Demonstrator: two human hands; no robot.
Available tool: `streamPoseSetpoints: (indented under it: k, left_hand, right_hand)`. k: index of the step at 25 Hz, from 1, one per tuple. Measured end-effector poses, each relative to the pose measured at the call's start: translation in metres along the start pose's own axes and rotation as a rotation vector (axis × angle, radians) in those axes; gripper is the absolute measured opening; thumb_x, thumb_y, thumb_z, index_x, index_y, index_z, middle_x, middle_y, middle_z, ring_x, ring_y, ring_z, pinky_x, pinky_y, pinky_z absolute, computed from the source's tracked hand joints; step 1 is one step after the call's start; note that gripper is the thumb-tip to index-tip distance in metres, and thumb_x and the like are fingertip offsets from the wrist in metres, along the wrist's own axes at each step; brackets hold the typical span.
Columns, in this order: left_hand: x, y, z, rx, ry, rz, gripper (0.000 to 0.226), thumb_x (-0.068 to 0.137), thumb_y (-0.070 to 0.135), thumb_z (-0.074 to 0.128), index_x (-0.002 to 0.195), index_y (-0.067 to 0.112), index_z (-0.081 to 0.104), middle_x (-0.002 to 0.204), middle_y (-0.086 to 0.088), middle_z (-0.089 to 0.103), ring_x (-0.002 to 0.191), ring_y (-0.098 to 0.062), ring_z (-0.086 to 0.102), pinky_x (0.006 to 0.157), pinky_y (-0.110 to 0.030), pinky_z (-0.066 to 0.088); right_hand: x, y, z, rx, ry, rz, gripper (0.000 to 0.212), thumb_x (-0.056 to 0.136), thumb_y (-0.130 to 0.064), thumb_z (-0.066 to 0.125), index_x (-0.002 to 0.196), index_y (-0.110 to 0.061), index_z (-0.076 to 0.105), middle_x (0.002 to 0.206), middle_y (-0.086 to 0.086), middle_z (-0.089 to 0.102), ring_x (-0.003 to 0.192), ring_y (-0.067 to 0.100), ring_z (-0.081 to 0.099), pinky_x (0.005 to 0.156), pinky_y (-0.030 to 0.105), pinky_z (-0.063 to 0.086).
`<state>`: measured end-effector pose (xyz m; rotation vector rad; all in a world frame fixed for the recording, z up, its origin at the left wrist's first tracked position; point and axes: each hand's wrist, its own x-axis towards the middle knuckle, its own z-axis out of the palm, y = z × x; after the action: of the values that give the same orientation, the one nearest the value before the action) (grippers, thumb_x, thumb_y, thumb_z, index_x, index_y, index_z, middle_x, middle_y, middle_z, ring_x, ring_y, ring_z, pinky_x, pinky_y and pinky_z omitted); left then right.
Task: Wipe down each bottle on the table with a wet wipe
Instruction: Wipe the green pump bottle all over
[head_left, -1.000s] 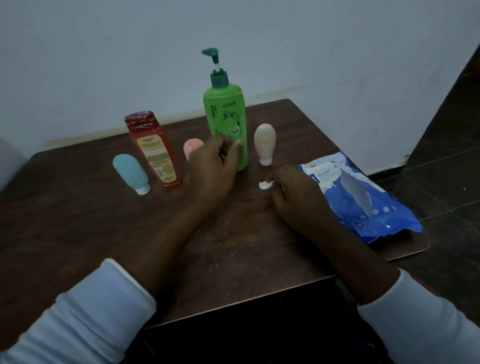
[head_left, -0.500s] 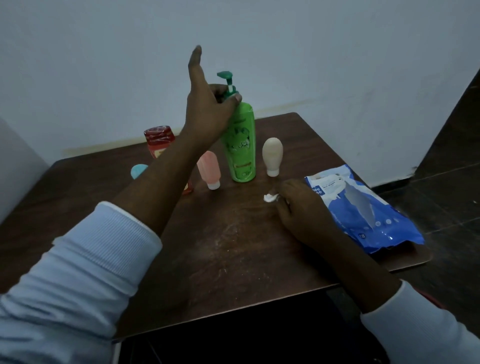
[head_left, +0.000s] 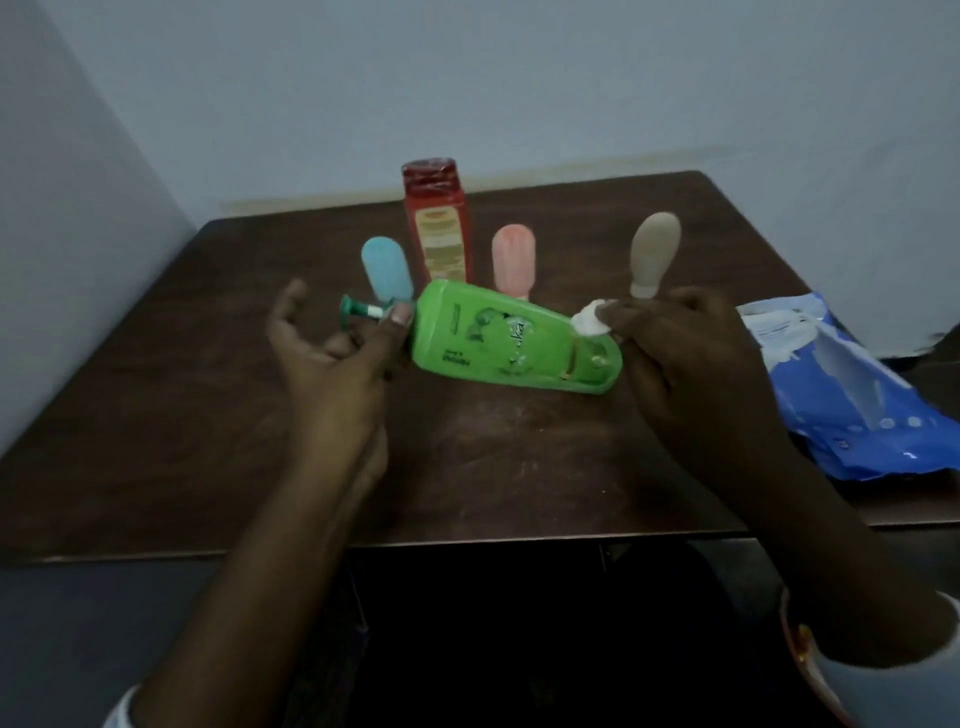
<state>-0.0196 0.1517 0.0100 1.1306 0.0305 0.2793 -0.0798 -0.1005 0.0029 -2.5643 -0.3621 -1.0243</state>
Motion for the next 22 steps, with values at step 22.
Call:
streamPoseSetpoints:
  k: [22]
  left_hand:
    - [-0.028,-0.02,-0.082,0.079,-0.032,-0.373,0.034,0.065,0.008,0.086,0.092,-0.002,0.069,0.092,-0.021,0.079,0.084,-0.029,0.079,0.072,-0.031,0.065]
  right_hand:
    - [0.026,-0.109,0.089,0.03,-0.307,-0.118,0.045,0.084,-0.01,0.044,0.123,-0.008,0.065,0.128,0.01,0.065,0.118,0.025,0.061,0.105,0.029,0.037]
